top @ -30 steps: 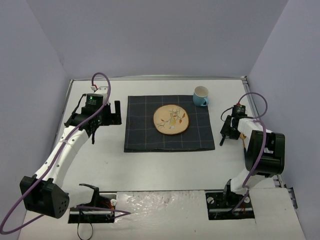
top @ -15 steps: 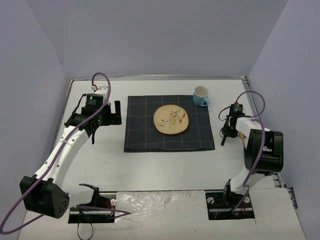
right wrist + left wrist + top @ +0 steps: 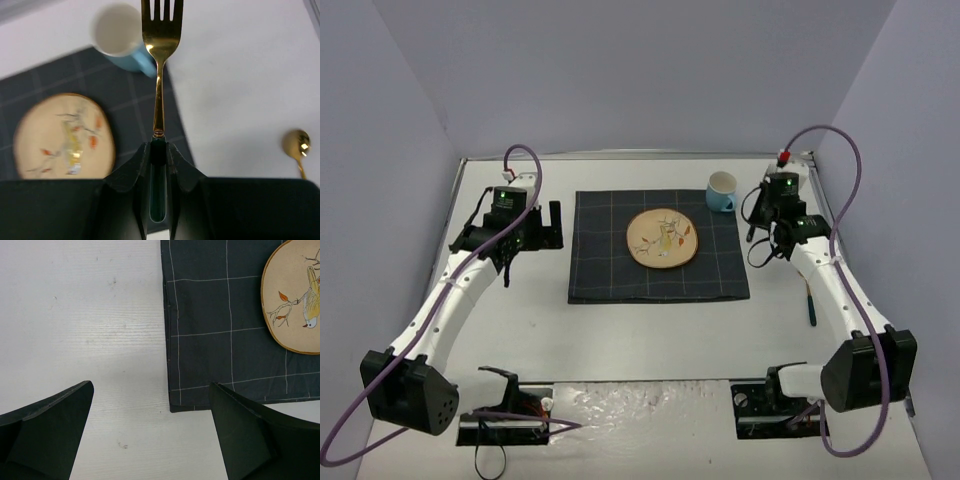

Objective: Set the dinner table for one person

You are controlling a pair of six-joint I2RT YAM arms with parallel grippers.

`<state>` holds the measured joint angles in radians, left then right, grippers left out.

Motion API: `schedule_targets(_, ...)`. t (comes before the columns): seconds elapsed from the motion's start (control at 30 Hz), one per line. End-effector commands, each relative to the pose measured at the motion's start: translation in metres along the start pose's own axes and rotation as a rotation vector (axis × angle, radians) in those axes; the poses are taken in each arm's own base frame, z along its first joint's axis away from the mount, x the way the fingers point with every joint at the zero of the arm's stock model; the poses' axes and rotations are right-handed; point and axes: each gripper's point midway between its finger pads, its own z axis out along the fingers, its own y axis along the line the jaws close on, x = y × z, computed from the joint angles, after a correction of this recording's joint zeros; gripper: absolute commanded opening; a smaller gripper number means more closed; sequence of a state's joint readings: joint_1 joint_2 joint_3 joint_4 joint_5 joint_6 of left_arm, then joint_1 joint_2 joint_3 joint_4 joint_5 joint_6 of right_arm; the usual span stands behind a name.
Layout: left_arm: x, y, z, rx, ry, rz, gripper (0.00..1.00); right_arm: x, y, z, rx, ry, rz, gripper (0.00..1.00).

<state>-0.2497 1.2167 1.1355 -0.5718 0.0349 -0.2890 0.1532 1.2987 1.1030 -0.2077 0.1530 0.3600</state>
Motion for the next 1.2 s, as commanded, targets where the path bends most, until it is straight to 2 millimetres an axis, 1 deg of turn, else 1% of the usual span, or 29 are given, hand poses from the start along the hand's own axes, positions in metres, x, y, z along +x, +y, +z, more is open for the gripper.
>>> schedule_targets(0.0, -0.026, 0.0, -0.016, -0.014, -0.091, -0.004, 0.97, -0.032, 0.108, -0.049, -0.226, -0.101, 0.009, 0.0)
schedule_targets(0.03, -0.026, 0.004, -0.018, -0.035, -0.095, -0.006, 0.97, -0.024, 0.136, -0.058, -0.287, -0.086, -0.012, 0.0)
schedule_targets(0.07, -0.026, 0.007, -0.021, -0.051, -0.096, -0.008, 0.97, -0.019, 0.158, -0.061, -0.324, -0.073, -0.025, 0.0)
schedule_targets(0.1, -0.024, 0.009, -0.023, -0.06, -0.094, -0.009, 0.97, -0.013, 0.173, -0.06, -0.341, -0.057, -0.039, 0.0)
schedule_targets(0.13, -0.023, 0.01, -0.024, -0.066, -0.092, -0.009, 0.97, 0.002, 0.19, -0.058, -0.36, -0.032, -0.066, 0.0)
schedule_targets(0.17, -0.02, 0.014, -0.028, -0.083, -0.089, -0.01, 0.97, 0.014, 0.216, -0.06, -0.4, -0.007, -0.085, 0.0)
schedule_targets(0.2, -0.017, 0.018, -0.031, -0.1, -0.089, -0.01, 0.97, 0.026, 0.237, -0.059, -0.426, 0.015, -0.101, 0.0)
schedule_targets(0.3, -0.008, 0.031, -0.037, -0.158, -0.095, -0.009, 0.97, 0.062, 0.284, -0.053, -0.469, 0.076, -0.145, 0.0)
schedule_targets(0.33, -0.005, 0.035, -0.039, -0.178, -0.099, -0.008, 0.97, 0.072, 0.295, -0.05, -0.477, 0.092, -0.154, 0.0)
schedule_targets(0.4, 0.002, 0.046, -0.041, -0.231, -0.102, -0.002, 0.97, 0.098, 0.317, -0.031, -0.465, 0.131, -0.18, 0.0)
schedule_targets(0.47, 0.007, 0.051, -0.04, -0.252, -0.102, -0.001, 0.97, 0.119, 0.333, -0.025, -0.481, 0.175, -0.186, 0.0)
schedule_targets(0.6, 0.012, 0.056, -0.037, -0.268, -0.107, -0.006, 0.97, 0.156, 0.351, -0.003, -0.471, 0.241, -0.194, 0.0)
schedule_targets(0.7, 0.009, 0.056, -0.038, -0.265, -0.122, -0.013, 0.97, 0.18, 0.355, 0.006, -0.458, 0.289, -0.183, 0.0)
schedule_targets(0.77, 0.01, 0.055, -0.037, -0.259, -0.117, -0.013, 0.97, 0.192, 0.354, 0.014, -0.436, 0.305, -0.181, 0.0)
schedule_targets(0.93, 0.011, 0.054, -0.035, -0.254, -0.112, -0.013, 0.97, 0.213, 0.354, 0.026, -0.404, 0.341, -0.162, 0.0)
schedule_targets(1.17, 0.011, 0.052, -0.032, -0.24, -0.103, -0.013, 0.97, 0.234, 0.348, 0.032, -0.361, 0.382, -0.14, 0.0)
